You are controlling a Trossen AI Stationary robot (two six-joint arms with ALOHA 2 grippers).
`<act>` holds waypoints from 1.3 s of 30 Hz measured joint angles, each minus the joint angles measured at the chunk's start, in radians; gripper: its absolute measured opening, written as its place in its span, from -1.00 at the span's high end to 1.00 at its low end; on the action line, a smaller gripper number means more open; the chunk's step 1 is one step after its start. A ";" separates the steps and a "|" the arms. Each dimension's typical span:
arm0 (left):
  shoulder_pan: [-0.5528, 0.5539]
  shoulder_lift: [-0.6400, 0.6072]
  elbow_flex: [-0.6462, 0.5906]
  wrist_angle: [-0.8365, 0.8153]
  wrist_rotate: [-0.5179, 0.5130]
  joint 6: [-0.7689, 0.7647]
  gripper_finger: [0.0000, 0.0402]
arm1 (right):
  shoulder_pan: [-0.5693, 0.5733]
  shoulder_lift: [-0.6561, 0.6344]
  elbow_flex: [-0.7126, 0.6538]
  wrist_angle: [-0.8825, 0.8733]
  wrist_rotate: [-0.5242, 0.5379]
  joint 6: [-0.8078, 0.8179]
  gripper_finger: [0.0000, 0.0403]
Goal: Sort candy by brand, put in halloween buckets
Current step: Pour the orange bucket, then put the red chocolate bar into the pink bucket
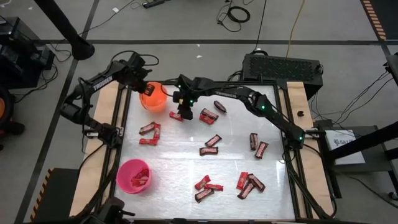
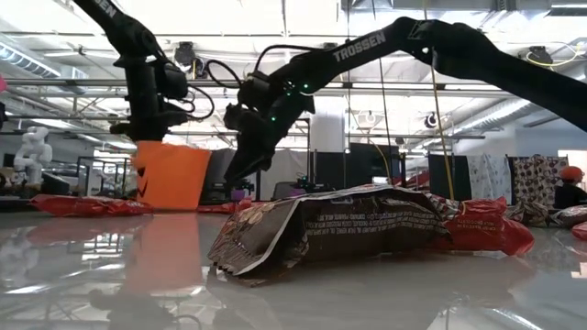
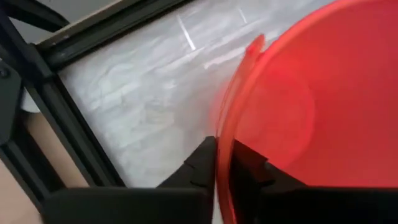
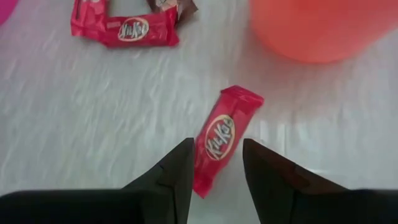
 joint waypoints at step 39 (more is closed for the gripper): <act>-0.137 -0.639 0.005 0.072 0.173 -0.056 0.21 | 0.119 0.057 0.002 -0.052 0.359 0.367 0.39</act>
